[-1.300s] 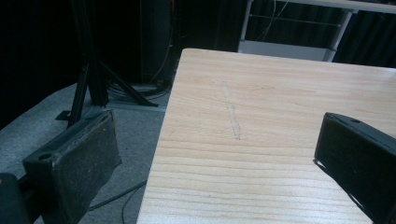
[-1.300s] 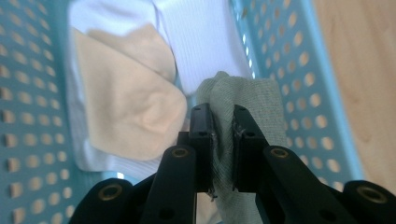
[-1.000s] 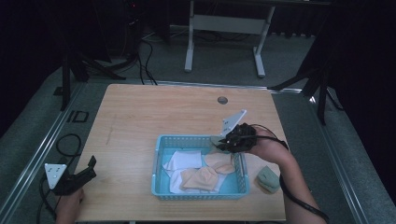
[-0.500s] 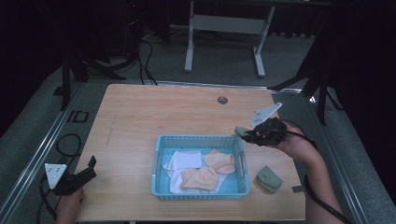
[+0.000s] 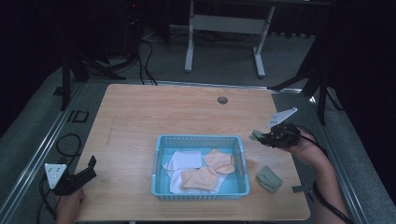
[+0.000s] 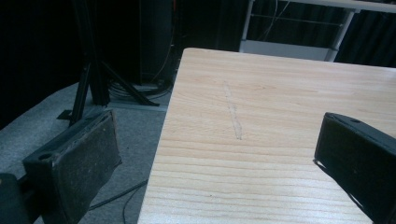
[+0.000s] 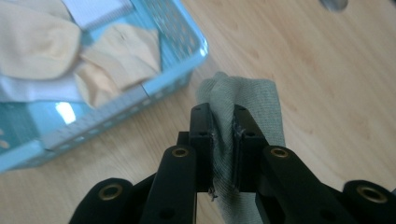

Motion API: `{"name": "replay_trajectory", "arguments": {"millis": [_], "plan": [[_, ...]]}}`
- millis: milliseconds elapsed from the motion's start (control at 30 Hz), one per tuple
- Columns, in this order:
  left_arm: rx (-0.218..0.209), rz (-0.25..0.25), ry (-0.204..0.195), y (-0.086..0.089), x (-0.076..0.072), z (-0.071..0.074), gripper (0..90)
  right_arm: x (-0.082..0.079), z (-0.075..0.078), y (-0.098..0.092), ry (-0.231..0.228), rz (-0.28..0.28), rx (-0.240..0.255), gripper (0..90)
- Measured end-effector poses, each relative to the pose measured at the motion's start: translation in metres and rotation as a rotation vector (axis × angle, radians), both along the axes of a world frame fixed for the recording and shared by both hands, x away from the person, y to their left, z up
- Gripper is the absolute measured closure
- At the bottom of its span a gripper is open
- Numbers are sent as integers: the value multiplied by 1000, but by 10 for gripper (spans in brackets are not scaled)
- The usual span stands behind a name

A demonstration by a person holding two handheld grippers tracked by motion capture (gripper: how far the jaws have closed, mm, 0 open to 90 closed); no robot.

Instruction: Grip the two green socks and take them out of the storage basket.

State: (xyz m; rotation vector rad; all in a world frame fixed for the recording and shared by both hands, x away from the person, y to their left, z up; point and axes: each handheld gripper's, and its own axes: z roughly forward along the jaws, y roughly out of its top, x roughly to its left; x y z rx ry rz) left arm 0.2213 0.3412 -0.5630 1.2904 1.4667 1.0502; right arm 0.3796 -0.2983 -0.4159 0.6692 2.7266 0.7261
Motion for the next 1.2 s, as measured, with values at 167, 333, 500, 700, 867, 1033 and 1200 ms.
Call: {"name": "replay_trajectory", "arguments": {"millis": [167,333,500,700,867,1033,1200], "plan": [[0,-1,1,0,0,0,5,8,-31,-5,26,-44,-5,811],[1,0,1,0,0,0,5,9,-57,2,60,-39,-9,811],[0,-2,-1,0,0,0,5,10,-78,13,99,-29,-30,810],[2,-2,-1,0,0,0,5,9,-101,20,144,-25,-39,810],[3,-3,-1,0,0,0,5,7,-107,23,168,-16,-37,750],[0,-3,-1,0,0,0,5,5,-93,20,141,-9,-40,639],[1,-3,-2,0,0,0,5,0,-74,11,103,-18,-2,522]]}}
